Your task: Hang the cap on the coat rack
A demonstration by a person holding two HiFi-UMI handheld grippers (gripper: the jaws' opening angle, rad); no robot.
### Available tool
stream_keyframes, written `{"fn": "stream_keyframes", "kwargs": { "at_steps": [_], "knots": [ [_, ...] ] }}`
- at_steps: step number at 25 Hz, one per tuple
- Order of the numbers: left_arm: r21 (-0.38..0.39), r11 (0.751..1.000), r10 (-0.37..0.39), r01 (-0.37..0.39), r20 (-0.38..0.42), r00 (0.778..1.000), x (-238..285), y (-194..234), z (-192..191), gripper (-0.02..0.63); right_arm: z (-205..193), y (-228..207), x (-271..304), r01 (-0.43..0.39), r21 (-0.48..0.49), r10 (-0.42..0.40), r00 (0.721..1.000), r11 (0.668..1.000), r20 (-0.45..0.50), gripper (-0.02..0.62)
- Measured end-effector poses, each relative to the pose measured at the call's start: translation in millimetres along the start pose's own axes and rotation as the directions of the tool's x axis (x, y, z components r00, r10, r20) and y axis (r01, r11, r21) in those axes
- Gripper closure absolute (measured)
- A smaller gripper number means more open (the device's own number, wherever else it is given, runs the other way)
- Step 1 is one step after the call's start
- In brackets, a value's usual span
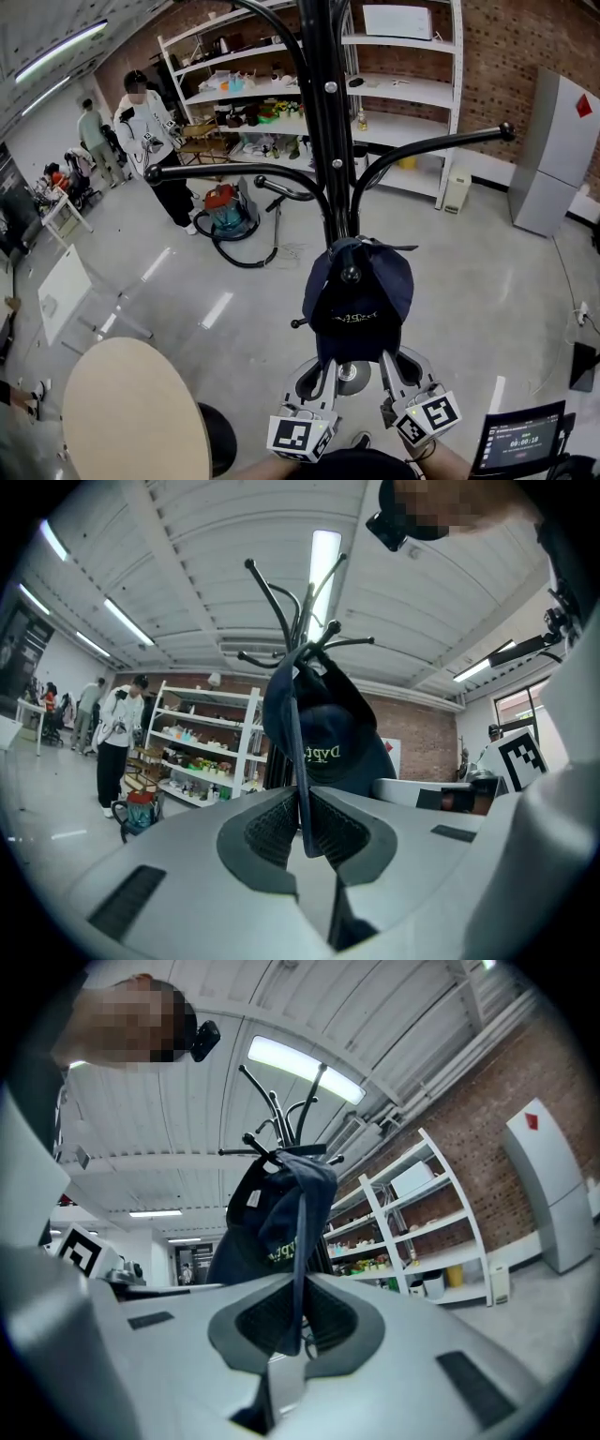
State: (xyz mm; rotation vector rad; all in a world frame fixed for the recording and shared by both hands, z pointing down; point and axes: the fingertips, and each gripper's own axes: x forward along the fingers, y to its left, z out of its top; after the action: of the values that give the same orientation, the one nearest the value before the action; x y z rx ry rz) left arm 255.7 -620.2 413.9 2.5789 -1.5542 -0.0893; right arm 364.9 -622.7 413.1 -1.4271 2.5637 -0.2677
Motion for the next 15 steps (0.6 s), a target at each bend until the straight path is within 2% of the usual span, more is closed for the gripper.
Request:
{"fn": "stream_keyframes", "kwargs": {
  "at_steps": [3,6,9,13,15],
  "knots": [
    [-0.005,0.998,0.056,-0.056,-0.022,0.998,-1.1,6.3,-10.1,0.574,-17.2,0.4,5.8,-0.037,-0.007,0.037,0.998,0.999,-0.056,0.572],
    [-0.008,0.996,0.088,-0.088,-0.034,0.996,4.8,6.9,-9.4,0.574,-15.8,-2.9,12.9,-0.060,-0.015,0.058,0.996,0.998,-0.074,0.572],
    [-0.015,0.993,0.112,-0.113,-0.053,0.992,12.0,8.9,-12.9,0.574,-14.3,-13.7,15.4,-0.047,-0.001,0.047,0.996,0.999,-0.073,0.572],
    [-0.046,0.982,0.182,-0.186,-0.077,0.980,11.3,28.1,-23.2,0.571,-20.7,-31.2,15.0,0.001,0.021,0.001,0.997,1.000,-0.071,0.561],
    [-0.051,0.979,0.195,-0.200,-0.082,0.977,11.6,33.5,-24.7,0.522,-22.0,-37.4,13.2,0.014,0.033,-0.011,0.997,0.999,-0.074,0.529]
  ]
}}
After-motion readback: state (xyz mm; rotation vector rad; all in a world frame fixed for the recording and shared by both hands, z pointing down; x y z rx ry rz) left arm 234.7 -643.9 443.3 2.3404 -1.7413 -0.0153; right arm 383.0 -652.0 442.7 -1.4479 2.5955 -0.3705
